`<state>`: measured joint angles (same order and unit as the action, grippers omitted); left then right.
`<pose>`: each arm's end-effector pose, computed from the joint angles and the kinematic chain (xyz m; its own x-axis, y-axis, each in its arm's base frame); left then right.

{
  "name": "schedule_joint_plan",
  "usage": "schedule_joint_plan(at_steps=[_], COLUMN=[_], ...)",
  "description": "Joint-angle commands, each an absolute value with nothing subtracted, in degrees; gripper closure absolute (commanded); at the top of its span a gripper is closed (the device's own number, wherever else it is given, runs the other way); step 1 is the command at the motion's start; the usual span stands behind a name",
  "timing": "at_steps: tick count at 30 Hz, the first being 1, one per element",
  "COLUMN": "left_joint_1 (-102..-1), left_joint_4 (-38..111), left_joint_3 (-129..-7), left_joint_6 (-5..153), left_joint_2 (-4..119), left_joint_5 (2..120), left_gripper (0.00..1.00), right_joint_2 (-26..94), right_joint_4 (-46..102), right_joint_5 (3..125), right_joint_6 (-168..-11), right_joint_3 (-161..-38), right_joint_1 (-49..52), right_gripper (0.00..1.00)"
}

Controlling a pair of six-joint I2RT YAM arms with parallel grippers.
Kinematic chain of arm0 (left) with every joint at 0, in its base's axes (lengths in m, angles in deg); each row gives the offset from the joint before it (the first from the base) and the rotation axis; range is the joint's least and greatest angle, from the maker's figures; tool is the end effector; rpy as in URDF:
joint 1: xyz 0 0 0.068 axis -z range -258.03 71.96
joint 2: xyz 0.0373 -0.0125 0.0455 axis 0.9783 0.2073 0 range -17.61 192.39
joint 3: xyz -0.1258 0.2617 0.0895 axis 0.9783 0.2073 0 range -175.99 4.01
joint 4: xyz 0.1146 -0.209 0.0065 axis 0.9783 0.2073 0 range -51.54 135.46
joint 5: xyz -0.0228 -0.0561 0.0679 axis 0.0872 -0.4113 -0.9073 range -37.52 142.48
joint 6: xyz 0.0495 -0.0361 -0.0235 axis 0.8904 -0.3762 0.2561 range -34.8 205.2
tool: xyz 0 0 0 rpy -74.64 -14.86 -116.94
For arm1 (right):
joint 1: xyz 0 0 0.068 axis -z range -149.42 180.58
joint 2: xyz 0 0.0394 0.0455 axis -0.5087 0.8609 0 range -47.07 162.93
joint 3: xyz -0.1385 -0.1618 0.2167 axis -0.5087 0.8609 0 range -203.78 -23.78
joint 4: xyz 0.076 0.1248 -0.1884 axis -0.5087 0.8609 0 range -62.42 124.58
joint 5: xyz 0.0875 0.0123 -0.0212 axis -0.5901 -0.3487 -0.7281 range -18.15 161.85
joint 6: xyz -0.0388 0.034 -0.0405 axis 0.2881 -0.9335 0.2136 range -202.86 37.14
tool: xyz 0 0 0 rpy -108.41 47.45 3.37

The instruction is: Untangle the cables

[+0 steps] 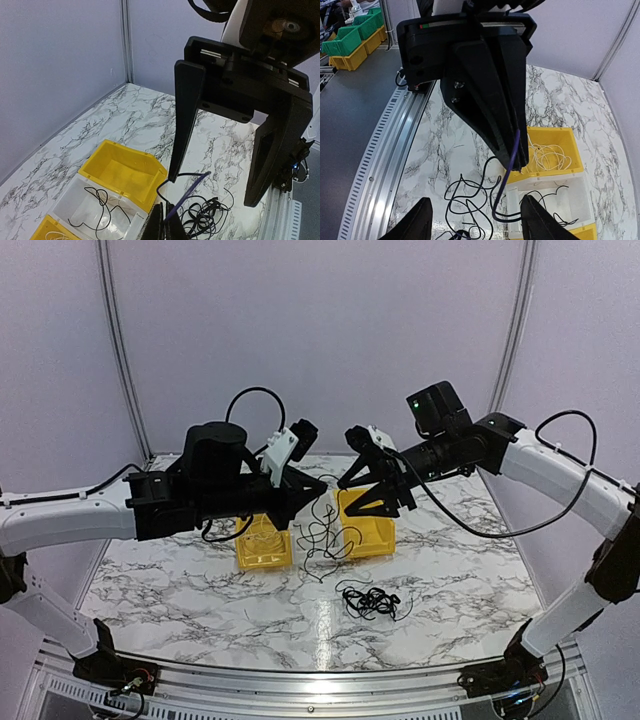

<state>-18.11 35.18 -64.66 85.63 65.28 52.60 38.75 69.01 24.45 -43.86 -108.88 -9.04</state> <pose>0.1677 -0.2900 0.3874 -0.0887 0.1680 -0.9818 0.8671 0.4981 0.0069 0.2070 0.2206 0.3928 0.1346 -0.4418 -0.8870 -0.9874 -0.1345 -0.0828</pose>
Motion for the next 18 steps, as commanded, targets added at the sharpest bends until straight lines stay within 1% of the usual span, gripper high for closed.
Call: schedule_joint_plan(at_steps=[1, 2, 4, 5, 10, 14, 18], left_joint_1=[-17.9, -17.9, -17.9, -17.9, -17.9, -17.9, -17.9], left_joint_4=[29.7, 29.4, 28.9, 28.5, 27.5, 26.1, 18.9], left_joint_3=[-62.3, -61.9, -61.2, -60.8, -59.8, -59.7, -58.1], left_joint_6=[83.0, 83.0, 83.0, 83.1, 82.4, 80.6, 74.9], left_joint_2=[62.2, 62.0, 61.7, 61.6, 62.8, 65.1, 69.2], left_joint_5=[53.3, 52.9, 51.7, 51.1, 51.2, 49.9, 42.7], left_gripper=[1.00, 1.00, 1.00, 1.00, 1.00, 0.99, 0.74], right_joint_2=[39.4, 39.8, 40.1, 40.2, 40.0, 40.2, 40.0], right_joint_4=[67.7, 67.6, 67.4, 67.1, 64.4, 64.2, 64.9], right_joint_5=[24.8, 24.3, 23.3, 23.1, 22.7, 20.7, 15.5], right_joint_6=[-44.8, -45.1, -45.7, -46.1, -49.5, -51.6, -53.8], right_joint_3=[-109.3, -109.6, -109.8, -109.6, -109.2, -110.6, -112.1], right_joint_1=[-10.3, -10.5, -10.8, -11.0, -11.3, -11.3, -11.3], right_gripper=[0.45, 0.50, 0.65, 0.70, 0.82, 0.99, 1.00])
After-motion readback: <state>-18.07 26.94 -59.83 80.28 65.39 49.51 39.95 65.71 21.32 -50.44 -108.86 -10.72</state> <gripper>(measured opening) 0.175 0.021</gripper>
